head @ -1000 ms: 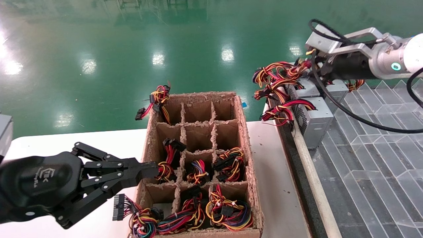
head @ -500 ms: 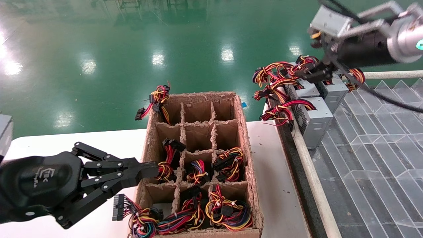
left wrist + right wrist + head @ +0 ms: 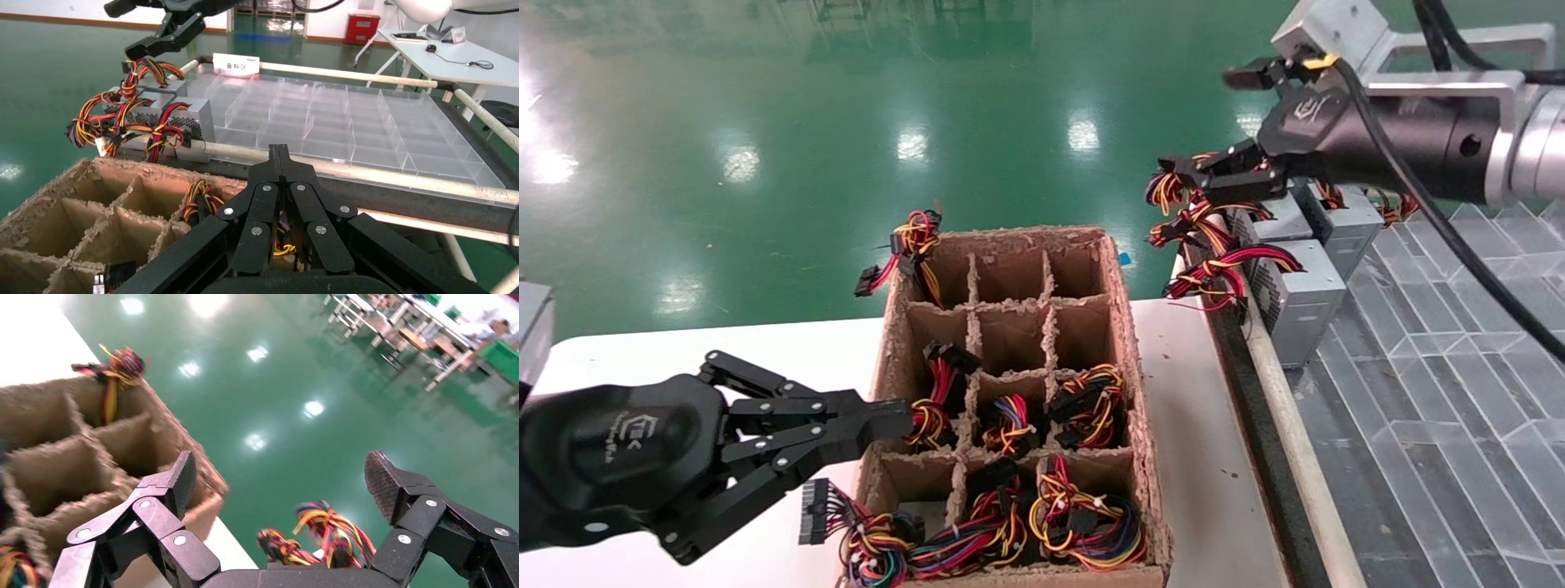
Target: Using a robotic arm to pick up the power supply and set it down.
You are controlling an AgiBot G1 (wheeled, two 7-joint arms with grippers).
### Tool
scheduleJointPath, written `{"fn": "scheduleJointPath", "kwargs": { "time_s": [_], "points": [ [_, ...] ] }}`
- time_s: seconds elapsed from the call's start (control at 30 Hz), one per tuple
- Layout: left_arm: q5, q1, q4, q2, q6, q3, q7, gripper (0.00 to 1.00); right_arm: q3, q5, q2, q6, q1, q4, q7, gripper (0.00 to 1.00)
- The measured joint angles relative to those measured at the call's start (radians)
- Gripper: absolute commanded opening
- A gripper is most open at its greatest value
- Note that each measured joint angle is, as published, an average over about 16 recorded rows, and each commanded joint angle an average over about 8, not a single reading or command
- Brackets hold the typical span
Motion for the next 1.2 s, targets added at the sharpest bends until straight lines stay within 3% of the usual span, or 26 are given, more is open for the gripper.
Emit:
{"fn": "scheduleJointPath", "kwargs": {
  "time_s": [1.2],
  "points": [
    [0.000, 0.000, 0.000, 0.000, 0.000, 0.000, 0.000, 0.00, 0.221, 0.586, 0.108, -0.271, -0.450, 0.046, -0.240, 1.00]
  ]
}}
